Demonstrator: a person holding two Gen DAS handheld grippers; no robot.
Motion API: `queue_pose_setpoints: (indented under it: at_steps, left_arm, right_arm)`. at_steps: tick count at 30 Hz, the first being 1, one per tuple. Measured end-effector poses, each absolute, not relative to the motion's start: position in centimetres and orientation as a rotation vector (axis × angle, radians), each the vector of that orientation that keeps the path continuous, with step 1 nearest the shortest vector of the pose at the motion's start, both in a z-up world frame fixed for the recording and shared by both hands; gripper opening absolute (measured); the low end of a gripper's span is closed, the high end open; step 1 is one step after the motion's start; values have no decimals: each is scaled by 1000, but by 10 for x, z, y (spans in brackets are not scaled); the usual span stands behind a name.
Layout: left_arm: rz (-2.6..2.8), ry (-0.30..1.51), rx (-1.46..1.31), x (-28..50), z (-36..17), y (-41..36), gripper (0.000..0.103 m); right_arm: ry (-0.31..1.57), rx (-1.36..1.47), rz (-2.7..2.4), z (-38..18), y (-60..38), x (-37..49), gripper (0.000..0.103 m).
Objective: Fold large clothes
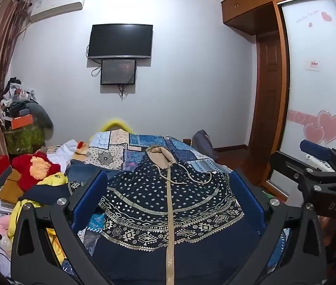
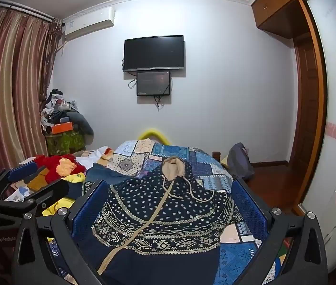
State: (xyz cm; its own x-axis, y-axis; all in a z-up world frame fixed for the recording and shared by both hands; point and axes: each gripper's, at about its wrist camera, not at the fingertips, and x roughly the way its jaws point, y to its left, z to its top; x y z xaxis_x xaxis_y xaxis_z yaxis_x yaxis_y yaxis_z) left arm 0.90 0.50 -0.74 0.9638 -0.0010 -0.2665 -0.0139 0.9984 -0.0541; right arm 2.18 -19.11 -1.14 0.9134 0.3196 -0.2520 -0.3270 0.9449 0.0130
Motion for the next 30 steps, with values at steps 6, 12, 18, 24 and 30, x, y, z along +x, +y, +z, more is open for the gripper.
queue_pose_setpoints:
  at_steps: [6,12,18,24,30]
  left_arm:
    - [13,265,-52,8,-7,4,103]
    - [15,272,-53,10,-6,3,103]
    - [19,271,-54,10,-7,5,103]
    - [21,282,-62,13,-8,7,103]
    - [20,288,-77,14,-8,9,103]
  right_arm:
    - [266,-25,327,-11,-189,25,103]
    - [274,-14,316,-10,-192,26,103]
    - [281,-5,309,-11,-195,29,103]
    - [283,0,312,-10,-195,27,103]
    - [283,1,311,-10,-196,28,103]
